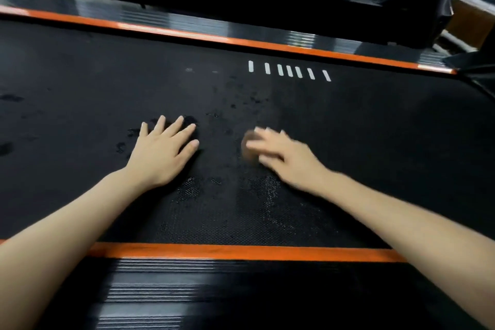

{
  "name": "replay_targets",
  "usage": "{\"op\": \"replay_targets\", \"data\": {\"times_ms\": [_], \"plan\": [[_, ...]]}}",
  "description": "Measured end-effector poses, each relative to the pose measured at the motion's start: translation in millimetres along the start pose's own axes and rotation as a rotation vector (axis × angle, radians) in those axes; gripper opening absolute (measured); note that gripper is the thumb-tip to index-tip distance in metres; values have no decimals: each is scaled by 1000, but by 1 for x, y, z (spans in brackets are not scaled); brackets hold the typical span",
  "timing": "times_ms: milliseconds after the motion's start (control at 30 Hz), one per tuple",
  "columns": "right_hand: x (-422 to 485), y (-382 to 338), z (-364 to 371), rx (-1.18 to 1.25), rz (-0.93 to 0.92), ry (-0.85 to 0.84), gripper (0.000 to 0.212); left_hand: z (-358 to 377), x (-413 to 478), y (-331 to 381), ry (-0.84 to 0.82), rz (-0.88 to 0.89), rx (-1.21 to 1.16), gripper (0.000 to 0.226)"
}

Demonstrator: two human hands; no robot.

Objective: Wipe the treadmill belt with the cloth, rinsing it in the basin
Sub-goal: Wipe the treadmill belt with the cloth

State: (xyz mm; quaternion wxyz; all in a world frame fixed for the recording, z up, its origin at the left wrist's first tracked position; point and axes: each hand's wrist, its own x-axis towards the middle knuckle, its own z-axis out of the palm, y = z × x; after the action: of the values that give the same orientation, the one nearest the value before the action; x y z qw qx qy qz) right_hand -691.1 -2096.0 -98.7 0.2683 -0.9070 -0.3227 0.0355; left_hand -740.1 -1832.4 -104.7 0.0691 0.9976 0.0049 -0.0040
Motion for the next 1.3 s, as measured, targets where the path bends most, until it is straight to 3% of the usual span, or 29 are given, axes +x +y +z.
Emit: {"op": "replay_targets", "data": {"times_ms": [100, 167, 367, 433, 600, 667, 733, 900, 967, 1033, 1200, 1233, 1300], "plan": [[-51, -13, 4, 28, -287, -155, 39, 2, 12, 9, -1, 21, 26, 57], [-32, 7, -8, -41, -331, -174, 40, 2, 24, 15, 3, 52, 57, 63], [80, 94, -49, -150, 373, 299, 38, -1, 87, 24, 27, 96, 103, 57], [76, 81, -38, -136, 391, 303, 38, -4, 109, 23, 28, 105, 101, 57], [-10, 19, -2, -26, -53, 41, 38, -3, 149, 9, -5, 80, 124, 61], [-9, 22, -9, -7, -112, -5, 37, 2, 153, 3, -28, 72, 125, 62], [19, 38, -19, -45, -30, 28, 40, 9, 152, 1, 0, 69, 118, 63], [122, 72, -24, -90, 348, 296, 40, 14, 151, 2, 35, 86, 78, 61], [136, 60, -16, -108, 395, 320, 38, 13, 152, 2, 40, 83, 71, 60], [110, 37, -3, -125, 285, 267, 37, 13, 151, 2, 43, 91, 66, 60], [34, 7, 7, -124, -235, -43, 37, 13, 149, 1, 79, 96, 69, 62], [45, 18, 0, -163, -267, -71, 36, 13, 149, 1, 65, 97, 69, 62], [84, 42, -13, -160, -116, -9, 39, 14, 149, 0, 46, 97, 61, 62]]}}
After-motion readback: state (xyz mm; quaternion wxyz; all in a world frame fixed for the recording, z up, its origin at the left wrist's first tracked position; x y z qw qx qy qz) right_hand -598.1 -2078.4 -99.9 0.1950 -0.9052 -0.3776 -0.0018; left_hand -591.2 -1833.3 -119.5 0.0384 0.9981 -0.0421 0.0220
